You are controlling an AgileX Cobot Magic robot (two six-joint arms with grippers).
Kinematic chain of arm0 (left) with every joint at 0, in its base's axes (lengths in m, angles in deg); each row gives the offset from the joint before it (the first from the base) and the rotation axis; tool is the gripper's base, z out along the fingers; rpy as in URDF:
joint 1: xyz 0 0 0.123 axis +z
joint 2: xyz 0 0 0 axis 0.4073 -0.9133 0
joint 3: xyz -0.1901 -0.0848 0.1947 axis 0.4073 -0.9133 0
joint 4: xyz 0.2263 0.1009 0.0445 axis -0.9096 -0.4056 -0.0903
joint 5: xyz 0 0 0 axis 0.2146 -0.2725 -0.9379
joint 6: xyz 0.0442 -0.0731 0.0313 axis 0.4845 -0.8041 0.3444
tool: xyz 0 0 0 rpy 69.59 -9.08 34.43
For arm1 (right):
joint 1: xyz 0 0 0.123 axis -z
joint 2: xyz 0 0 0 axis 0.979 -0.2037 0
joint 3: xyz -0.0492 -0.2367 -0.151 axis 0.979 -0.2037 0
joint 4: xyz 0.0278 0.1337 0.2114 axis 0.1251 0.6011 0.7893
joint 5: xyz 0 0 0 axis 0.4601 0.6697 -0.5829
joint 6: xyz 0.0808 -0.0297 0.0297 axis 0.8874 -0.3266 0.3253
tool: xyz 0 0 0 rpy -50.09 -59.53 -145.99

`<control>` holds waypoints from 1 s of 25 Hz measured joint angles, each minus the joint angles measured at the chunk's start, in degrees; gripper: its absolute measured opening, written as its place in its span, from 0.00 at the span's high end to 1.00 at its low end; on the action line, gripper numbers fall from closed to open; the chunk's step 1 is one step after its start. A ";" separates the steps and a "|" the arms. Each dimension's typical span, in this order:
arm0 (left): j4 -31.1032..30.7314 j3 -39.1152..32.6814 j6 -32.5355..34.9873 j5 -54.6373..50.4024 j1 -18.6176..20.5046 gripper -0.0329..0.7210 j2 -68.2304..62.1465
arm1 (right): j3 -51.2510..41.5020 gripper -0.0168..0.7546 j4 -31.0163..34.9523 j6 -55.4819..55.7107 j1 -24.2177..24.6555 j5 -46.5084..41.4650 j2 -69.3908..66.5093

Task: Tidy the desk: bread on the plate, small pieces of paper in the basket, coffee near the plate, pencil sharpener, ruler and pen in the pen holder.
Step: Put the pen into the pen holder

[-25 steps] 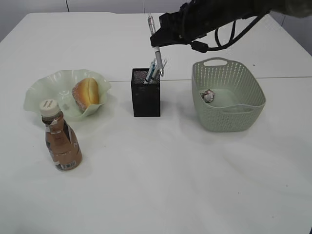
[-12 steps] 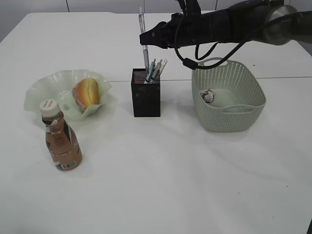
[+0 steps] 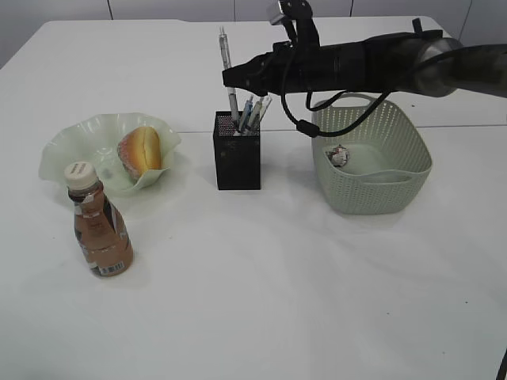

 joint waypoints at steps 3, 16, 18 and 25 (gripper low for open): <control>0.44 0.00 0.00 -0.09 0.00 0.38 0.00 | 0.00 0.89 -0.24 -0.85 0.00 -2.39 -1.41; 0.93 0.00 0.00 -0.24 0.00 0.38 0.00 | 0.00 0.60 -1.09 -1.21 0.00 -3.45 -1.98; 0.93 0.00 0.00 -0.34 0.00 0.38 0.00 | 0.00 0.57 -0.97 -1.21 0.00 -3.58 -1.98; 0.93 0.00 0.00 -0.34 0.00 0.38 0.00 | 0.00 0.56 -13.96 19.55 0.22 2.68 0.68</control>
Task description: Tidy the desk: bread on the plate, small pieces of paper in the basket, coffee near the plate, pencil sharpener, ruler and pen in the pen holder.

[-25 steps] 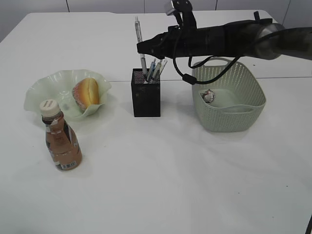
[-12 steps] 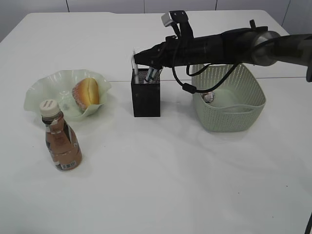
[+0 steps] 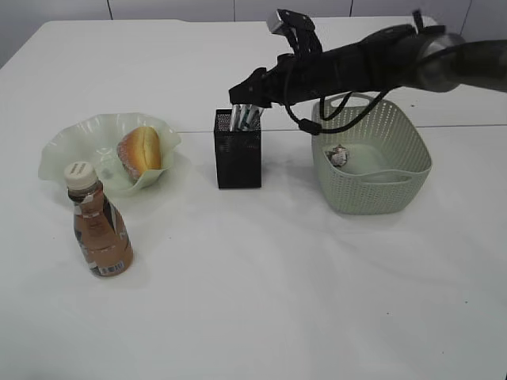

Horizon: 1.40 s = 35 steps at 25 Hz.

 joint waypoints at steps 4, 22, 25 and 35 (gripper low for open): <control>0.00 0.00 0.00 -0.02 0.00 0.38 0.00 | 0.00 0.55 -21.62 22.34 0.00 -0.39 5.64; -1.46 0.00 0.00 3.93 0.00 0.38 0.00 | -0.86 0.56 -69.82 65.80 2.48 -26.06 20.87; -1.68 0.00 0.00 4.01 0.00 0.38 0.00 | -4.28 0.56 -69.69 66.02 3.50 -26.07 23.85; -8.59 0.00 -5.03 -0.10 0.00 0.43 2.86 | -24.23 0.56 -70.04 64.76 3.73 -26.17 42.75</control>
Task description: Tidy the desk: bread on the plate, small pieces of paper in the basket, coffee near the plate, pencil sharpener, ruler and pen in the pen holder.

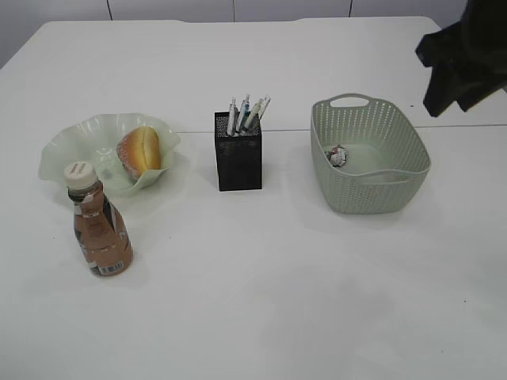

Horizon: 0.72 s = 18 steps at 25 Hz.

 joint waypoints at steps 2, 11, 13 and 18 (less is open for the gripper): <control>-1.45 0.00 -2.05 -1.27 0.00 0.44 1.76 | -5.04 0.56 -0.83 -0.08 0.00 0.00 4.66; -4.18 0.00 -7.81 -6.28 0.00 0.44 11.25 | -25.34 0.56 -2.97 -0.22 0.00 1.18 26.85; -4.18 0.00 -7.93 -7.41 0.00 0.42 12.69 | -27.65 0.56 -3.59 -0.10 0.00 1.24 31.97; -4.18 0.00 -7.93 -8.52 0.00 0.38 16.17 | -33.23 0.56 -3.61 4.06 0.00 2.55 45.60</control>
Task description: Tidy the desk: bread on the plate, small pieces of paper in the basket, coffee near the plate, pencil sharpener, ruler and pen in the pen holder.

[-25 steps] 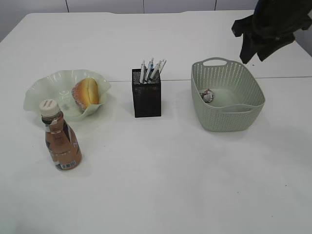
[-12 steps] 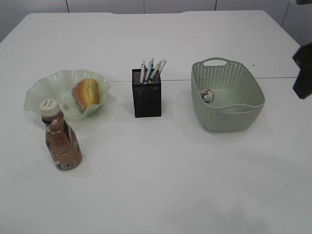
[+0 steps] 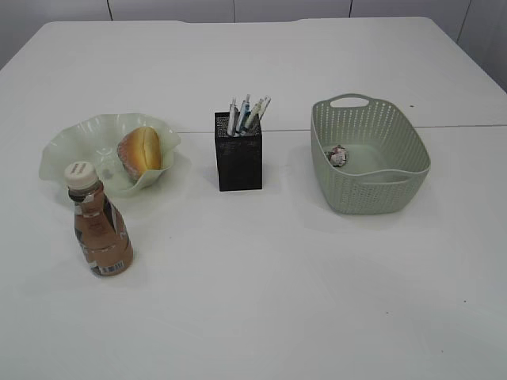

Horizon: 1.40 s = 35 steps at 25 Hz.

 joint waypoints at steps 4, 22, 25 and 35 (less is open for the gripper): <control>0.00 0.00 0.00 -1.39 0.00 0.37 3.35 | -3.86 0.56 0.21 5.16 0.00 1.15 11.25; -3.17 -2.48 1.27 -4.37 0.00 0.37 29.18 | -6.65 0.56 9.06 6.43 0.00 -4.81 39.13; -3.17 -5.04 1.27 -4.43 0.00 0.38 33.41 | -6.65 0.56 10.60 6.43 0.00 -4.94 41.40; -3.03 -15.00 1.87 -4.95 0.00 0.38 42.69 | -9.70 0.42 11.10 6.33 0.00 -4.93 43.20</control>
